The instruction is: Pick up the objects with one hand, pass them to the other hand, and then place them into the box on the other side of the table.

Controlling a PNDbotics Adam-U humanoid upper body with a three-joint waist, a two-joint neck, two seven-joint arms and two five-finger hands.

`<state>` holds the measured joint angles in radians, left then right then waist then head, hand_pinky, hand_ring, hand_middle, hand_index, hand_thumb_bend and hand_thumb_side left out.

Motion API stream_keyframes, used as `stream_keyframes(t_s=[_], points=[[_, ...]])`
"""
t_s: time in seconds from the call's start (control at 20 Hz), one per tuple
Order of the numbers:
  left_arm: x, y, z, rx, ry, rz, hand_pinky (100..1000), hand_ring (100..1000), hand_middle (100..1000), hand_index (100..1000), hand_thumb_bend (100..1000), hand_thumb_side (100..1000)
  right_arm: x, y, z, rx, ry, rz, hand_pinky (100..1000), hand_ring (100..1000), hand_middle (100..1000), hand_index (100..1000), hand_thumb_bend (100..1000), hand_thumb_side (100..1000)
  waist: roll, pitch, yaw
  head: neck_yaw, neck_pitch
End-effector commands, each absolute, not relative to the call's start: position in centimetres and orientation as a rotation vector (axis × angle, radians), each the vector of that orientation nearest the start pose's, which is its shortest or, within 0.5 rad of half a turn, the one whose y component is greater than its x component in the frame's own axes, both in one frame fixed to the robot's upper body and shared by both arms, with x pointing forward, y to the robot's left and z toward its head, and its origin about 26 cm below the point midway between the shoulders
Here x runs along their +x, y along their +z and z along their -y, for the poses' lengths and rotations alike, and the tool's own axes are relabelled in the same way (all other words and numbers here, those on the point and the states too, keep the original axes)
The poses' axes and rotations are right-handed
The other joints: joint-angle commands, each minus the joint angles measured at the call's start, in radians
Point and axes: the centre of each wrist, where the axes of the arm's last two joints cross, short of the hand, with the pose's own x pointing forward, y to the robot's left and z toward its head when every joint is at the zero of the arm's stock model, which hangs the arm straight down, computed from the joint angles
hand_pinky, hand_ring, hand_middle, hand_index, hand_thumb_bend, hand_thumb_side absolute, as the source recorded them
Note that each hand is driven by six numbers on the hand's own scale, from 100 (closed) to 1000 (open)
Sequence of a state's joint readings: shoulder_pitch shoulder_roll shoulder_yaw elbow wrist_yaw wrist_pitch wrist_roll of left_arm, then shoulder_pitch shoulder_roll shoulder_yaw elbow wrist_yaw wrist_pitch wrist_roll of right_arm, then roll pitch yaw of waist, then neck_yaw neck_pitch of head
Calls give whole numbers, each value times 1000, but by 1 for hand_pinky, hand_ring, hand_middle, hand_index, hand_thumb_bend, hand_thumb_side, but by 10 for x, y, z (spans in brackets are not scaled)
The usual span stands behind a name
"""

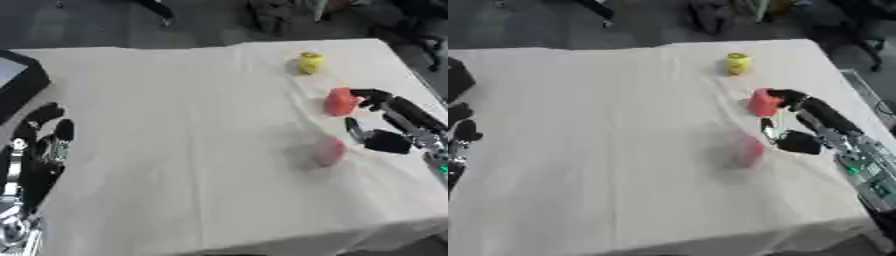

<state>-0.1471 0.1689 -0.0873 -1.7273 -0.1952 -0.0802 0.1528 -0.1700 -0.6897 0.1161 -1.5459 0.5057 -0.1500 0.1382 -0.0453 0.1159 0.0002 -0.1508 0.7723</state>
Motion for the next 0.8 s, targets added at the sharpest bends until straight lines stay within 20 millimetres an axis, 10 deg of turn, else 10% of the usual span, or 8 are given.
stream_keyframes(t_s=[0.05,0.8], points=[[307,78,-242,310,-272,1977,744,1000,859,780,386,709,318,103,379,-736,1267,1491,790,821,890,959,100,685,-1,-11,0,0,-2],[307,77,-242,304,-279,1973,745,1000,861,781,382,711,321,94,367,-573,1459,1362,798,818,872,941,100,760,-4,-10,5,-6,-2]])
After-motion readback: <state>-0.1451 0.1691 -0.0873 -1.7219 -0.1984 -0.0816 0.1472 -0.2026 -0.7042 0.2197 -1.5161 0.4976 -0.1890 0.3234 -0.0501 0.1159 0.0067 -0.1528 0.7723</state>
